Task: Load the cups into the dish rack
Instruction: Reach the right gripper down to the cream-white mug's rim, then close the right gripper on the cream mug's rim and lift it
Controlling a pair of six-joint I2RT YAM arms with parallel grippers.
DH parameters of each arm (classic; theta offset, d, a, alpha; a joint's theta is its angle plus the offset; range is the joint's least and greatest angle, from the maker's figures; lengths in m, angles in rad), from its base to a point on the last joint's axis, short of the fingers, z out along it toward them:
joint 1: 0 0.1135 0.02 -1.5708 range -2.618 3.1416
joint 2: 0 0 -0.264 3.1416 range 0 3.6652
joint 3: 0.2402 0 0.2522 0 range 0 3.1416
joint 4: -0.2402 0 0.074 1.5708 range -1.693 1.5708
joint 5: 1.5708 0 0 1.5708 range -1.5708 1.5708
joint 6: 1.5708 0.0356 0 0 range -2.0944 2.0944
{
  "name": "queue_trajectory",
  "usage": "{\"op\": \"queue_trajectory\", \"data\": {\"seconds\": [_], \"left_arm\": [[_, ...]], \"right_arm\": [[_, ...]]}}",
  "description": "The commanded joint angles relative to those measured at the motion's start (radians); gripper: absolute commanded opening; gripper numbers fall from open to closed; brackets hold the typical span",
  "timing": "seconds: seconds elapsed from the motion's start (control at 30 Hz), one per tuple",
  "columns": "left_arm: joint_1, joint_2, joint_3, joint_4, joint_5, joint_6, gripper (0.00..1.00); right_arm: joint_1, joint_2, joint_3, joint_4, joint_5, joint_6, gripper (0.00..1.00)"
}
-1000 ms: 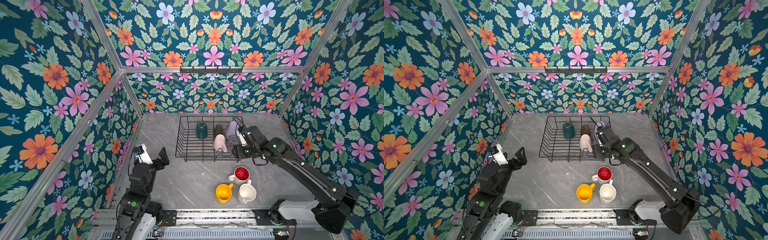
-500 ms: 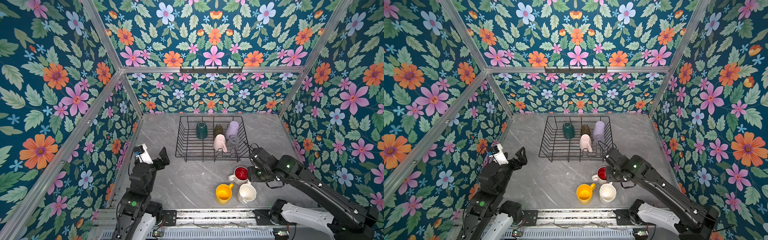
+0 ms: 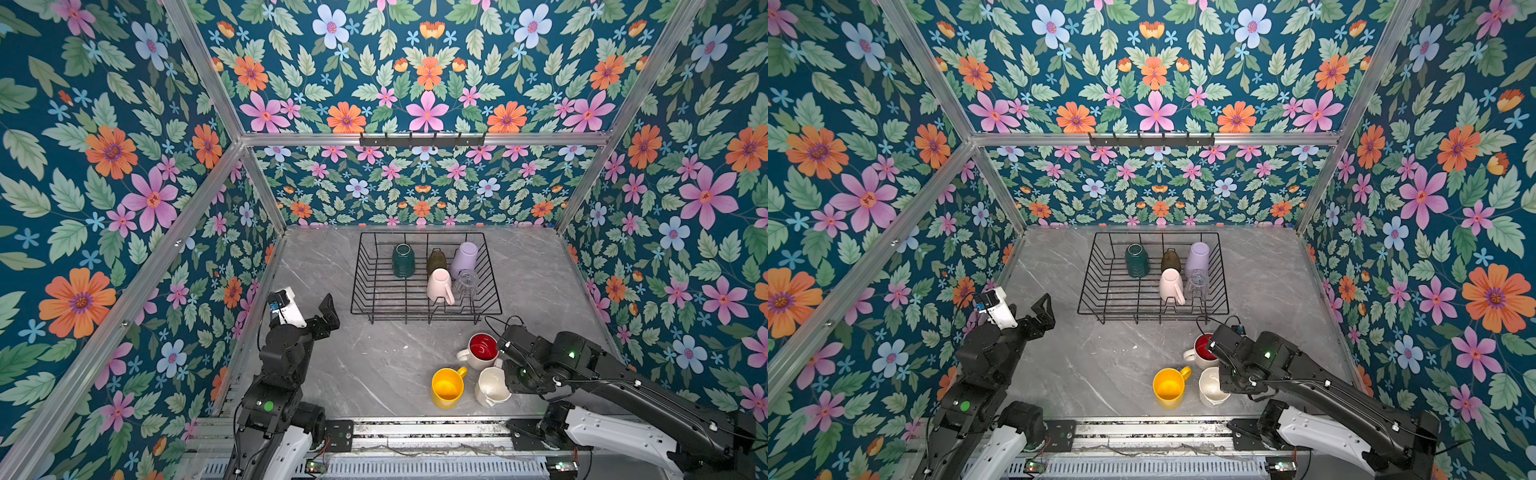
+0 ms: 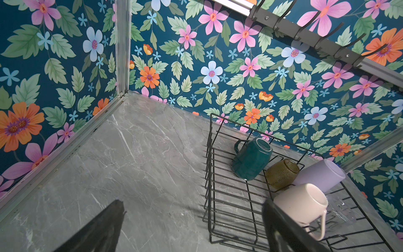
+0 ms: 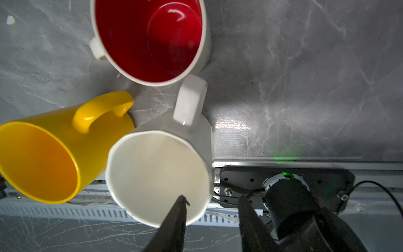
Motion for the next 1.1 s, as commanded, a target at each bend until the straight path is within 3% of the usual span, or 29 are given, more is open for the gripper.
{"op": "queue_trajectory", "data": {"seconds": [0.0, 0.47, 0.67, 0.77, 1.07], "left_arm": [[0.0, 0.001, 0.001, 0.011, 0.0, 0.001, 1.0], [0.001, -0.002, 0.001, 0.011, 0.0, 0.0, 1.0], [0.001, -0.002, -0.001, 0.01, 0.003, 0.001, 1.0], [0.001, 0.001, 0.0, 0.012, 0.003, 0.001, 1.0], [0.0, 0.002, 0.001, 0.012, 0.004, 0.0, 1.0]], "right_arm": [[0.003, -0.008, -0.027, 0.033, -0.017, 0.038, 0.38], [0.004, 0.049, -0.123, 0.172, 0.015, 0.046, 0.24], [0.004, 0.058, -0.122, 0.141, 0.052, 0.035, 0.12], [0.004, 0.056, -0.112, 0.114, 0.065, 0.028, 0.01], [0.003, 0.014, -0.051, -0.017, 0.094, 0.021, 0.0]]}}
